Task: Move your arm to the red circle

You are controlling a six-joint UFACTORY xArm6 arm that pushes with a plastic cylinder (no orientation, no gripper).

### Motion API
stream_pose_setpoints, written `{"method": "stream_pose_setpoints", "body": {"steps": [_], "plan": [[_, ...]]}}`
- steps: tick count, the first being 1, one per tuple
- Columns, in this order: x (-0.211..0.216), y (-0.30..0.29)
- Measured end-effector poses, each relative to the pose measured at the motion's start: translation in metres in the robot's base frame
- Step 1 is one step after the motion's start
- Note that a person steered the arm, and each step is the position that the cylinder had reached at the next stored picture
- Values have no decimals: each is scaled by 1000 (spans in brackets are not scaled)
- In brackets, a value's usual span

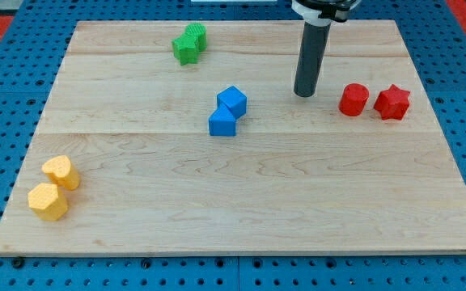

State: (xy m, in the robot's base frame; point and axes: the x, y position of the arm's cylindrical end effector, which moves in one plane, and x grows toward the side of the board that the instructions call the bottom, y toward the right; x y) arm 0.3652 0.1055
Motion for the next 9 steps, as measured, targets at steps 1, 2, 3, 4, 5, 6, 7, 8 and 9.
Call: {"method": "stream_pose_setpoints", "body": {"steps": [1, 2, 3, 4, 5, 6, 7, 8, 9], "plan": [[-1, 0], [-1, 0], [-7, -4], [-7, -4], [-7, -4], [-7, -4], [-6, -15], [6, -19], [45, -18]]}}
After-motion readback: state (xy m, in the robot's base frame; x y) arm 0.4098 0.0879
